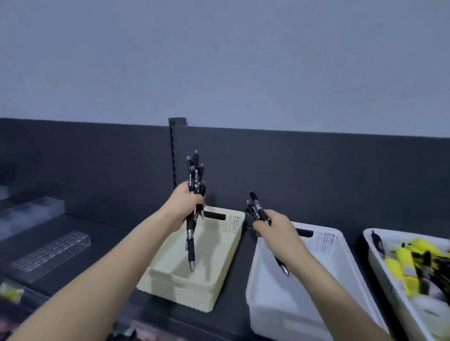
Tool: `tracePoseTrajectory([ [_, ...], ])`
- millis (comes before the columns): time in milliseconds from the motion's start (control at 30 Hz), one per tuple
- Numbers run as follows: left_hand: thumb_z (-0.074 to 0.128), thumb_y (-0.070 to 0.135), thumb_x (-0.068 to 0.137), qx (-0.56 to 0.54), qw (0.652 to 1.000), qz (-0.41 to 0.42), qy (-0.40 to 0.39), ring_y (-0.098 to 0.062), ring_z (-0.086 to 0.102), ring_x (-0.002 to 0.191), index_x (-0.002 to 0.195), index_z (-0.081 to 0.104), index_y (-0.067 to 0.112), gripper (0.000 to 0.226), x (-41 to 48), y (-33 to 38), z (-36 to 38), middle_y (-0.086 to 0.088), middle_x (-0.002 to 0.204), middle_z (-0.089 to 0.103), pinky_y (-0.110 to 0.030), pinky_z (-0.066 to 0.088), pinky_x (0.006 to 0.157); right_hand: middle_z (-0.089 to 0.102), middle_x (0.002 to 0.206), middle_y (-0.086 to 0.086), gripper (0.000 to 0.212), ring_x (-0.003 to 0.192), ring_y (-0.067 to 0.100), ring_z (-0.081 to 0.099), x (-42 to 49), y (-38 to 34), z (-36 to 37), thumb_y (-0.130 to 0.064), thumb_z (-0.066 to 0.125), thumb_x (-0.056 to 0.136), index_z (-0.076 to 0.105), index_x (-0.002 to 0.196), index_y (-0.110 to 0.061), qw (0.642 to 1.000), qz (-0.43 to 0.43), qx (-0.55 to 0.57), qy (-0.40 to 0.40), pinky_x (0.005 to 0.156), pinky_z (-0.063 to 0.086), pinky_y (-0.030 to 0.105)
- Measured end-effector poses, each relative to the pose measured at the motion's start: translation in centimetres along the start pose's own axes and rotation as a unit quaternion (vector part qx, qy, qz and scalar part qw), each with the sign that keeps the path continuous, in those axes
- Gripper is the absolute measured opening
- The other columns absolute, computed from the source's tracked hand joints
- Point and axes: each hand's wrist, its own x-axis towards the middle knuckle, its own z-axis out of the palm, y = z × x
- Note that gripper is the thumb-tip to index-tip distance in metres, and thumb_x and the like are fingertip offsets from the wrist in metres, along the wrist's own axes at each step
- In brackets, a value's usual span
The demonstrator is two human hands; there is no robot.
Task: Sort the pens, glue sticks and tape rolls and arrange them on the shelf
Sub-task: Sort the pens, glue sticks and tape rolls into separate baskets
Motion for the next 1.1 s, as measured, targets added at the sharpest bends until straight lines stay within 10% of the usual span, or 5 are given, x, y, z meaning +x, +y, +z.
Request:
tracePoseTrajectory([
  [367,0.04,-0.007,0.081,0.223,0.957,-0.106,-0.152,-0.019,0.045,0.058,0.084,0.045,0.011,0.019,5.3,-7.4,-2.8,-0.006,0.069,0.043,-0.024,0.034,0.047,0.045,0.068,0.001,0.022,0.065,0.019,0.041,6.4,-2.1,12.4,-0.01,0.043,0.087,0.039,0.065,-0.015,0.993,0.109,-0.037,-0.033,0.052,0.028,0.028],
  [533,0.06,0.01,0.08,0.32,0.917,-0.14,-0.195,-0.025,0.054,0.105,0.138,0.025,0.009,0.068,5.6,-9.5,-3.3,-0.011,0.121,0.054,-0.03,0.048,0.087,0.051,0.122,0.014,0.034,0.109,0.029,0.051,6.7,-0.7,14.8,-0.018,0.045,0.09,0.042,0.121,-0.005,0.968,0.152,-0.178,-0.088,0.082,0.039,0.031],
  [800,0.039,0.008,0.094,0.316,0.924,-0.011,-0.213,-0.021,0.039,0.13,0.145,0.024,0.011,0.053,4.6,-7.9,-4.0,-0.006,0.15,0.031,-0.023,0.034,0.101,0.047,0.118,0.016,0.02,0.101,0.031,0.05,5.9,-0.7,13.5,-0.011,0.038,0.091,0.049,0.107,-0.004,0.941,0.101,-0.306,-0.106,0.076,0.041,0.031],
  [1100,0.037,0.017,0.095,0.404,0.879,0.083,-0.237,-0.024,0.028,0.137,0.145,0.025,0.018,0.052,4.2,-8.3,-1.3,-0.007,0.149,0.028,-0.032,0.031,0.11,0.044,0.133,0.005,0.037,0.123,0.024,0.038,3.2,0.0,9.4,-0.024,0.036,0.095,0.045,0.129,-0.009,0.935,0.011,-0.355,-0.025,0.103,0.034,0.032],
])
